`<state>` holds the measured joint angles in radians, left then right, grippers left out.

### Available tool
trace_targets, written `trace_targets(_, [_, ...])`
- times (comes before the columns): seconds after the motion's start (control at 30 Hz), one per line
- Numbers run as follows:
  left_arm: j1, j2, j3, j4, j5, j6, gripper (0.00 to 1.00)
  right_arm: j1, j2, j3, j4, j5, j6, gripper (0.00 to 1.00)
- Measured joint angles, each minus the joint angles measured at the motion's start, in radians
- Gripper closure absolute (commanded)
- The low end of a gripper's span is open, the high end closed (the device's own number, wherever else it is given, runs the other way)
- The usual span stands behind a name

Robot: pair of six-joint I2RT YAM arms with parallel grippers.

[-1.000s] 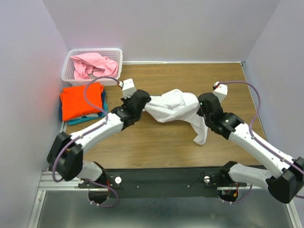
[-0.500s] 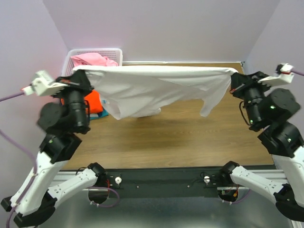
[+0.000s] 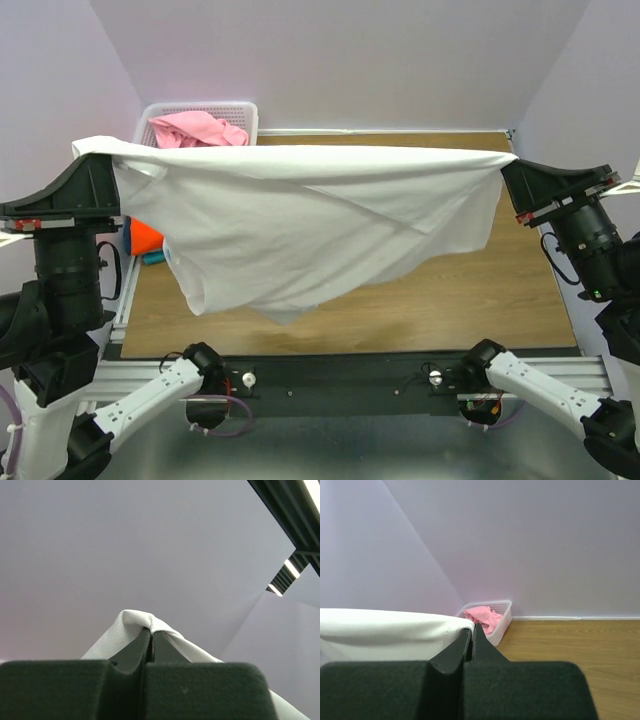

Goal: Fold and stack the t-shirts

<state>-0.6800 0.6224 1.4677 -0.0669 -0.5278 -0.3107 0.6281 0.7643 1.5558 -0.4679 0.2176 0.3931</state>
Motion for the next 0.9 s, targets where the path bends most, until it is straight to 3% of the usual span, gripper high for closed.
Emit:
trace_targets(0.23, [0.0,0.016,-0.097,0.034,-0.027,-0.005,1.0,0.0,-0.007,-0.119,0.006,0.065,0.035,0.99])
trace_targets(0.4, [0.0,0.148,-0.243,0.076,-0.141,-0.044,1.0,0.0,0.031,-0.318,0.003,0.22,0.092,0.99])
trace_targets(0.63, [0.069,0.517,-0.351,0.117,-0.173,-0.086,1.0,-0.003,0.2,-0.525,-0.02,0.495,0.18,0.99])
trace_targets(0.9, [0.224,0.908,-0.243,0.161,-0.105,-0.109,1.0,-0.14,0.485,-0.519,-0.02,0.616,0.228,0.99])
